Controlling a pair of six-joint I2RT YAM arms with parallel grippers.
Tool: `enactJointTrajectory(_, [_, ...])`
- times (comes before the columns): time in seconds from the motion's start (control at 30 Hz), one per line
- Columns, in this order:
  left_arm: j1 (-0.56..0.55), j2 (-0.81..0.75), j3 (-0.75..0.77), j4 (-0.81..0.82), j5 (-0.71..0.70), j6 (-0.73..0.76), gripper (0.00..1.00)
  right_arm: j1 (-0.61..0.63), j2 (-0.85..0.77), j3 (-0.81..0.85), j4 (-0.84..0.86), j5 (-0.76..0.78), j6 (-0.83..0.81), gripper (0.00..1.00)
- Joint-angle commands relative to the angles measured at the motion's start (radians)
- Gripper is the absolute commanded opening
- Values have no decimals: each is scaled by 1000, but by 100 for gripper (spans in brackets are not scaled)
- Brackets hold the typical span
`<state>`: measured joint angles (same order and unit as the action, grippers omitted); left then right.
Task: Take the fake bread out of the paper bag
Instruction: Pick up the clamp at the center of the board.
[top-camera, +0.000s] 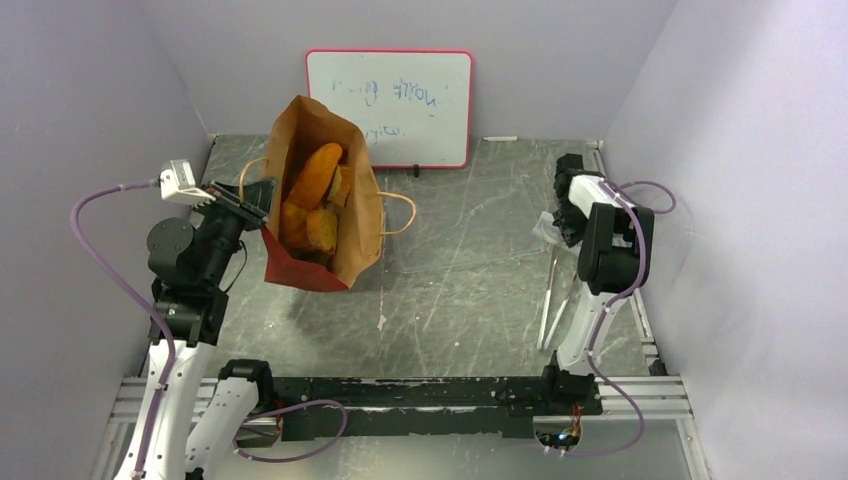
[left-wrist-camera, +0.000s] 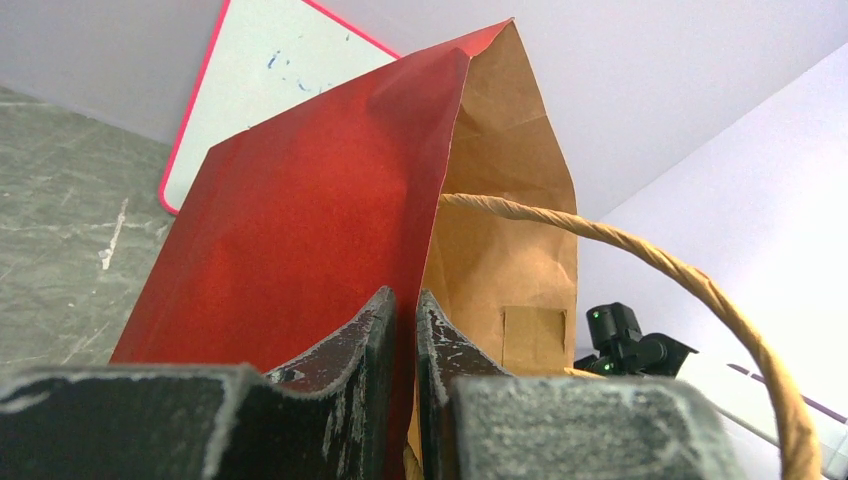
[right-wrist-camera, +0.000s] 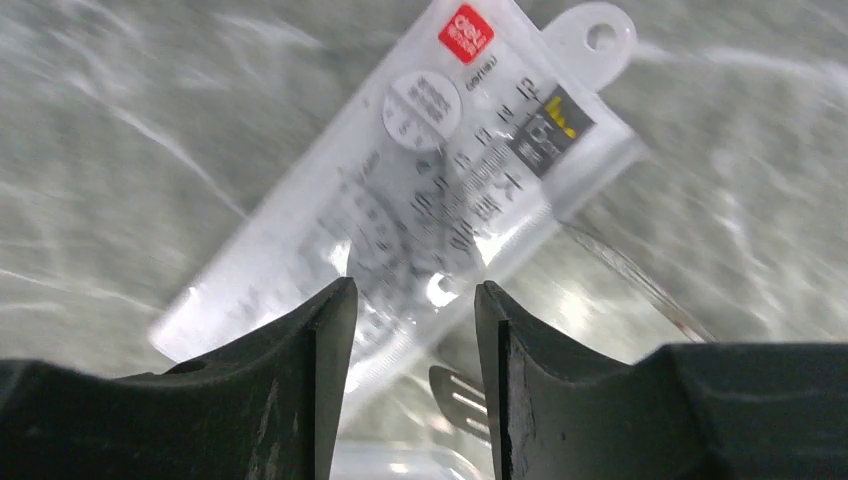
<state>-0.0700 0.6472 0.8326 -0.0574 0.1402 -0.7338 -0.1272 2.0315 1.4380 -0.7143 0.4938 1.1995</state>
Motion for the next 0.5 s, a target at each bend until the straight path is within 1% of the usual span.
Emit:
enactJointTrajectory(0.0, [-8,-30,29,85,33,-28,7,53,-84,32,-370,188,146,48])
enactJointTrajectory(0.1, [-7,-34,19,88,36,-36,7,60,-159,45,-403,242,189,49])
enactJointTrajectory(0.17, [-8,-32,18,88,37,-36,7,71,-200,41,-386,282,197,50])
enactJointTrajectory(0.23, [-8,-30,16,89,38,-35,7,86,-236,33,-335,313,175,51])
enactJointTrajectory(0.27, [-8,-29,16,90,38,-35,7,96,-252,29,-291,326,142,52])
enactJointTrajectory(0.33, [-7,-24,14,92,37,-36,7,112,-279,22,-181,317,19,54])
enactJointTrajectory(0.4, [-7,-24,8,98,37,-40,7,124,-298,8,-60,267,-70,57])
enactJointTrajectory(0.47, [-7,-23,3,103,36,-45,7,127,-300,-1,7,204,-121,58])
